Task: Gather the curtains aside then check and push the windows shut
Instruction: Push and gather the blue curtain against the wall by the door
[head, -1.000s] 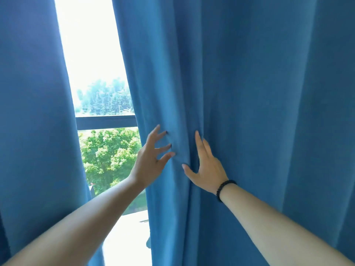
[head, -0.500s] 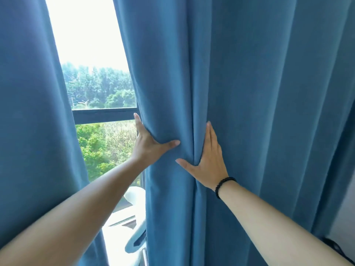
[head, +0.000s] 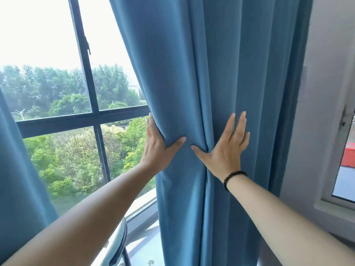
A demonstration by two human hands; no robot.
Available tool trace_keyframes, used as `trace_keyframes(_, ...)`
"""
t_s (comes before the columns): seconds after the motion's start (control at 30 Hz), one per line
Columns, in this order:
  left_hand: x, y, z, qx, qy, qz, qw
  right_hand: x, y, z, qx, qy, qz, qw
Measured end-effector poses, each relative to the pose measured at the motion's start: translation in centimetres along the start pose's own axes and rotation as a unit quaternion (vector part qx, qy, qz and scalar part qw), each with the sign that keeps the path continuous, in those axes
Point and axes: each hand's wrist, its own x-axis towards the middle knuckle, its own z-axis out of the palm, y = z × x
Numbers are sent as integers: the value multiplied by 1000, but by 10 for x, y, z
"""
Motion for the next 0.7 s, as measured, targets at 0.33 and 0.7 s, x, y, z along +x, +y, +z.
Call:
trace_keyframes(0.33,29,12,58,-77,-66,11,995,13,41,3,243,-146,77,956)
trace_keyframes(0.7,92,21,117,-62,-131,23,989,35,90,38,-8,53,-182,982)
